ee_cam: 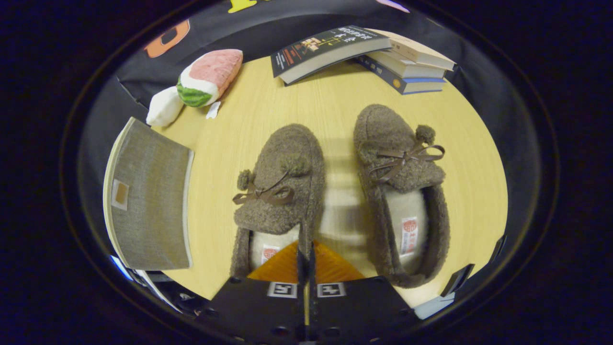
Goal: Open the storage box then place both shoes into the box .Put the left shoe in first, then the right shoe, with the right side of both shoes facing outward in a uniform manner.
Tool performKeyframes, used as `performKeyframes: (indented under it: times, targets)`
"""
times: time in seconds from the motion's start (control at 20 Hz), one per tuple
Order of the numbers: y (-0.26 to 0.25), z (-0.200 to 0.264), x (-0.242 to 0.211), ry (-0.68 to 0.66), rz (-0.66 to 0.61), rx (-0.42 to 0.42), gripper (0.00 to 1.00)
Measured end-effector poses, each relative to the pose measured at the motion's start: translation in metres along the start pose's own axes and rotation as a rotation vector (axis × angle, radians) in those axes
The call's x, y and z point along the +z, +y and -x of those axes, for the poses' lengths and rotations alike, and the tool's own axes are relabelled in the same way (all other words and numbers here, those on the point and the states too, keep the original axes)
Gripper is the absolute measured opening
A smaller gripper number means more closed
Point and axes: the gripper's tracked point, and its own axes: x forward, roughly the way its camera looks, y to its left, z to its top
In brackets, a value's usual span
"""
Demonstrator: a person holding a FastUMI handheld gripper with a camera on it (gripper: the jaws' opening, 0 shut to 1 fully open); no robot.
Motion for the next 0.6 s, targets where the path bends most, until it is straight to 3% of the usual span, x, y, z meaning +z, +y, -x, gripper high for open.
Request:
performKeyframes:
  times: [0.3, 0.6]
  targets:
    - [0.003, 0.026, 0.004, -0.006, -0.065, 0.061, 0.00]
    - [0.041, 0.091, 0.017, -0.079, -0.071, 0.124, 0.00]
